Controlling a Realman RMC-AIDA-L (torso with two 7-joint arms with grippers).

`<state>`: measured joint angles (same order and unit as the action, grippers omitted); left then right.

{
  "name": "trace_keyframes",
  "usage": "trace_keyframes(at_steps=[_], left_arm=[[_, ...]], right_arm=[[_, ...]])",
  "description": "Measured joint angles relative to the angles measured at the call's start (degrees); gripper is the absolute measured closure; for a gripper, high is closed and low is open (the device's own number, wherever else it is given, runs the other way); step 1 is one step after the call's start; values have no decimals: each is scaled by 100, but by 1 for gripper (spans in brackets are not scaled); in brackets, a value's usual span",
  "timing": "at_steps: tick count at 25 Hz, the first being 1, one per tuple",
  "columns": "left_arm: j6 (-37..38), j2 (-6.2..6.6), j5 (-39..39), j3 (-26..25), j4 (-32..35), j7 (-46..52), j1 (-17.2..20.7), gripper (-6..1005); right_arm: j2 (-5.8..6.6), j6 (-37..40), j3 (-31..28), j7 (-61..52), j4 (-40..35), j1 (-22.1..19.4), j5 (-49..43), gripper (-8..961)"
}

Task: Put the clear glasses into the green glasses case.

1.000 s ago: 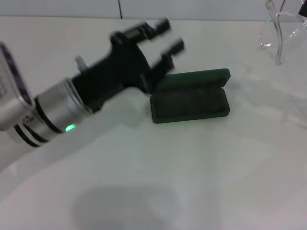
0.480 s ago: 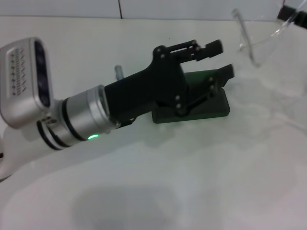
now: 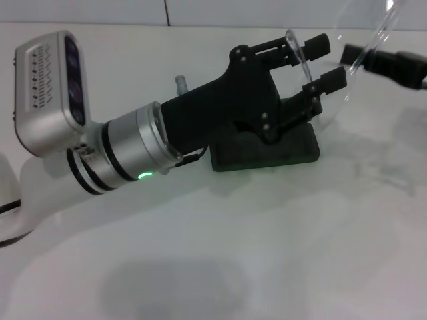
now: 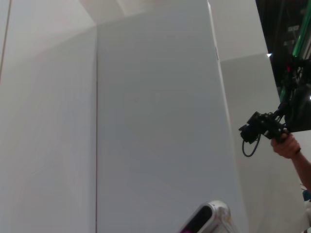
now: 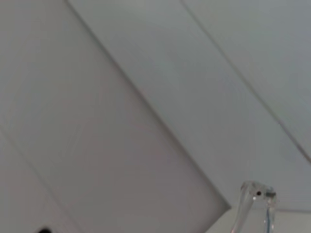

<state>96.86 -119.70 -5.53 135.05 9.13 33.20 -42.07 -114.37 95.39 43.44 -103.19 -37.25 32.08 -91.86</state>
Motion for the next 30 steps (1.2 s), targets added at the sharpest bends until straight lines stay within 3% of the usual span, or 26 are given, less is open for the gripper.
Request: trace_keyframes(at_steps=[13, 30], left_arm=[[-358, -3, 10, -5, 81, 6, -205, 574], [-852, -9, -15, -56, 239, -33, -307, 574]], right_arm=[[3, 331, 950, -253, -6, 251, 1, 840], [154, 744, 1228, -507, 6, 289, -146, 840]])
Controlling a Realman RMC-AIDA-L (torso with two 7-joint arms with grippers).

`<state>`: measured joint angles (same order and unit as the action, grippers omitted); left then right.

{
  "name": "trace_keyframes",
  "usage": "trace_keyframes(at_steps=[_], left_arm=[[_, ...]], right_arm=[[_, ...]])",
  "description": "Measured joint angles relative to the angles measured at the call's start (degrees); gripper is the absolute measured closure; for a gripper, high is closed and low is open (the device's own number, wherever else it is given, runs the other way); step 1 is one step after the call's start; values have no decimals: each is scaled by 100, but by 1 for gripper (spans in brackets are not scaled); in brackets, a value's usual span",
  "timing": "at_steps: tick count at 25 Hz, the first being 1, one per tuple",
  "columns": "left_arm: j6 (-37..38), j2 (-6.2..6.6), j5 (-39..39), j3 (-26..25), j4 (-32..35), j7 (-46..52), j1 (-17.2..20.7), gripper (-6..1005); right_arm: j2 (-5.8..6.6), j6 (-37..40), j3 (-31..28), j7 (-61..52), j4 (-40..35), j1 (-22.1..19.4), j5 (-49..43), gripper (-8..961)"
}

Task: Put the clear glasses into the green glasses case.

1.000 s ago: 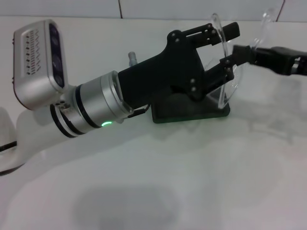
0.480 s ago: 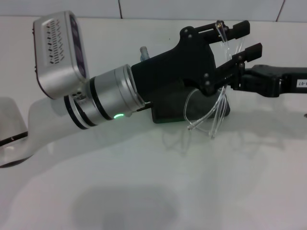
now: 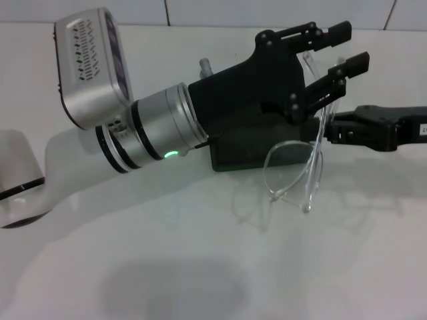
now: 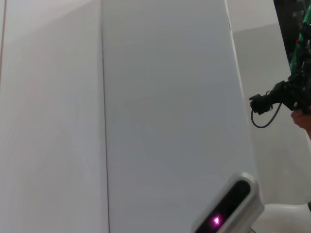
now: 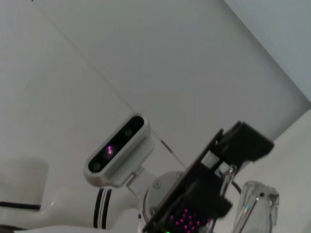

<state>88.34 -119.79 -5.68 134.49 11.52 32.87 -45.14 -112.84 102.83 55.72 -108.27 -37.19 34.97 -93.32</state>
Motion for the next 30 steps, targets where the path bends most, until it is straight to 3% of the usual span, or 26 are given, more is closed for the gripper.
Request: trace_keyframes(at_steps=[24, 30], left_arm=[[-102, -1, -1, -157, 5, -9, 2, 573], [51, 4, 0, -345, 57, -8, 145, 573]], right_arm=[[53, 633, -30, -26, 10, 29, -310, 840], [63, 265, -50, -17, 3, -34, -311, 840]])
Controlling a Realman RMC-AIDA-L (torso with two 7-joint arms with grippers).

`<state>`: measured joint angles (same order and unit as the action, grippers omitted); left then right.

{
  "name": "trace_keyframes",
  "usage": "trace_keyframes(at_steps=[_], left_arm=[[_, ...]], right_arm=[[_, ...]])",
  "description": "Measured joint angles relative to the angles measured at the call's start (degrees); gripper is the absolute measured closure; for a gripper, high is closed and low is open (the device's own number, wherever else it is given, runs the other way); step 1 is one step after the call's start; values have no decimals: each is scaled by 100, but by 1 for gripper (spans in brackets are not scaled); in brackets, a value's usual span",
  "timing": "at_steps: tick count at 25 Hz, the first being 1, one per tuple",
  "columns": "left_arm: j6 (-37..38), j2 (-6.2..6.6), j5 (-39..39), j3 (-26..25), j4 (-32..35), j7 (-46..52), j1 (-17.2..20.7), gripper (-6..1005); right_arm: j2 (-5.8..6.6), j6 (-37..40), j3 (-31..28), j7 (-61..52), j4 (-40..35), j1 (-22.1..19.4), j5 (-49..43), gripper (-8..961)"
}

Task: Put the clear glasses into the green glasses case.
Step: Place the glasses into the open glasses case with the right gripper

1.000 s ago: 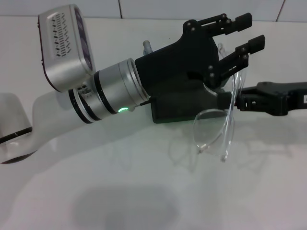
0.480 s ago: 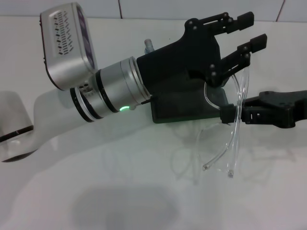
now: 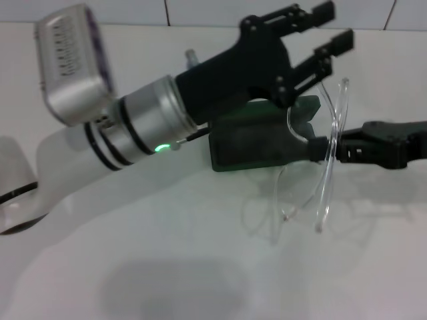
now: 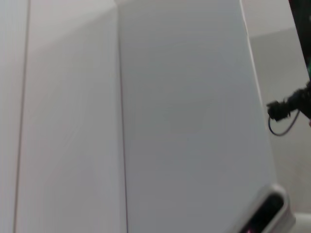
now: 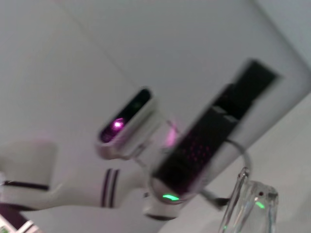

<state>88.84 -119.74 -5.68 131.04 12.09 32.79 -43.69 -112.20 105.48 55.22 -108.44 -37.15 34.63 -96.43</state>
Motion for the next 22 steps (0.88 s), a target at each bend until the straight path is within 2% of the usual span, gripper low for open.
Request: trace_keyframes(at_steps=[5, 8, 9, 10, 11, 12, 13, 14, 15, 17, 20, 22], left_arm=[[471, 52, 14, -266, 46, 32, 277, 573], [870, 152, 20, -474, 31, 44, 586, 572], [954, 192, 21, -535, 30, 57, 697, 572], [1015, 259, 19, -623, 19, 90, 848, 572], [1028, 300, 17, -702, -3, 136, 950, 572], [1036, 335, 20, -774, -37, 192, 1039, 572], [1030, 386, 21, -868, -125, 298, 1127, 572], [1020, 448, 16, -944, -293, 452, 1183, 572], [1018, 466, 8, -955, -351, 508, 1193, 572], [1016, 552, -49, -999, -649, 824, 1216, 572], [1016, 635, -72, -1020, -898, 1153, 1224, 572], [1002, 637, -82, -1021, -964, 1214, 1220, 572]], right_arm=[[35, -428, 10, 50, -181, -8, -34, 840], [33, -538, 22, 55, -423, -8, -91, 841], [24, -606, 36, 30, -686, -5, -182, 841], [-16, -664, 42, -173, -1322, 22, -553, 841], [-16, -664, 42, -173, -1322, 22, -553, 841], [-69, -684, 51, -496, -2005, 81, -997, 841], [-69, -684, 51, -496, -2005, 81, -997, 841], [-93, -689, 67, -661, -2334, 137, -1217, 841], [-154, -691, 147, -1007, -2996, 309, -1745, 841], [-202, -681, 365, -1379, -3542, 690, -2373, 841], [-211, -685, 820, -1774, -3715, 1297, -3070, 841], [-237, -712, 1131, -1945, -3596, 1734, -3565, 841]])
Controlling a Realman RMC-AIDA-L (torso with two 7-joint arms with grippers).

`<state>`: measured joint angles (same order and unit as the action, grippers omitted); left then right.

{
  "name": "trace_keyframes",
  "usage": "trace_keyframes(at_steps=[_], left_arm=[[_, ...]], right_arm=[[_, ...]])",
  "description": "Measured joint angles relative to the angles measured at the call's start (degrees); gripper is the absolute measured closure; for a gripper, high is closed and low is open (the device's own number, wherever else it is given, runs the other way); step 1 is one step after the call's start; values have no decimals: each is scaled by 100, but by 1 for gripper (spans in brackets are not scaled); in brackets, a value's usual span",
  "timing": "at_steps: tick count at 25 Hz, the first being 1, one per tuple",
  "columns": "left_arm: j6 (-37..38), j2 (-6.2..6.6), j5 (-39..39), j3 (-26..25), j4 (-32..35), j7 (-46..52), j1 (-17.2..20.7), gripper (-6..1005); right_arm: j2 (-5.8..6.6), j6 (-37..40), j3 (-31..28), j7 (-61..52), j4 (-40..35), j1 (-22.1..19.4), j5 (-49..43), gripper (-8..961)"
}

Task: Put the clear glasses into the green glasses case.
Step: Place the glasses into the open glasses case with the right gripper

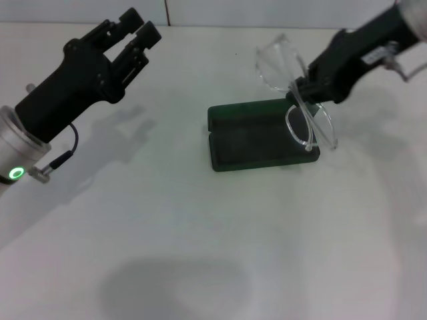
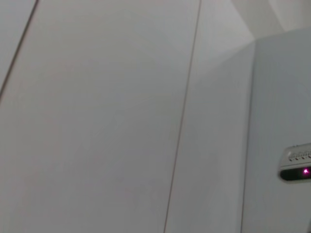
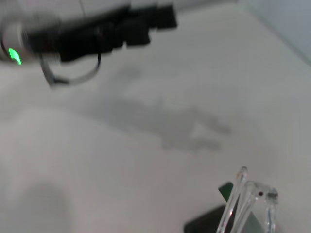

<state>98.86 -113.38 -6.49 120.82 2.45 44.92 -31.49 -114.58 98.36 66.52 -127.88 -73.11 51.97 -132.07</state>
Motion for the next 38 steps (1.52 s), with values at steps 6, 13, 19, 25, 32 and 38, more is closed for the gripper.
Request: trace_keyframes(at_steps=[6, 13, 19, 25, 32, 38], left_arm=[[-131, -41, -20, -4, -23, 72, -65, 572], [-187, -40, -37, -7, -39, 175, -71, 571], [-194, -40, -56, -6, -43, 177, -74, 571], [-194, -37, -67, -7, -44, 162, -74, 571], [-218, -35, -72, -6, -43, 152, -88, 571], [-269, -35, -72, -6, -43, 141, -85, 571]], right_arm=[[-131, -158, 1424, -535, 652, 1099, -1300, 841], [-162, -636, 2762, -1155, 927, 1694, -1796, 841], [-160, -1086, 3253, -1127, 931, 1585, -1745, 840], [-160, -1318, 3930, -1124, 807, 1388, -1677, 840], [-160, -1470, 4519, -1117, 723, 1373, -1741, 840], [-161, -1789, 4989, -1137, 709, 1395, -1756, 840]])
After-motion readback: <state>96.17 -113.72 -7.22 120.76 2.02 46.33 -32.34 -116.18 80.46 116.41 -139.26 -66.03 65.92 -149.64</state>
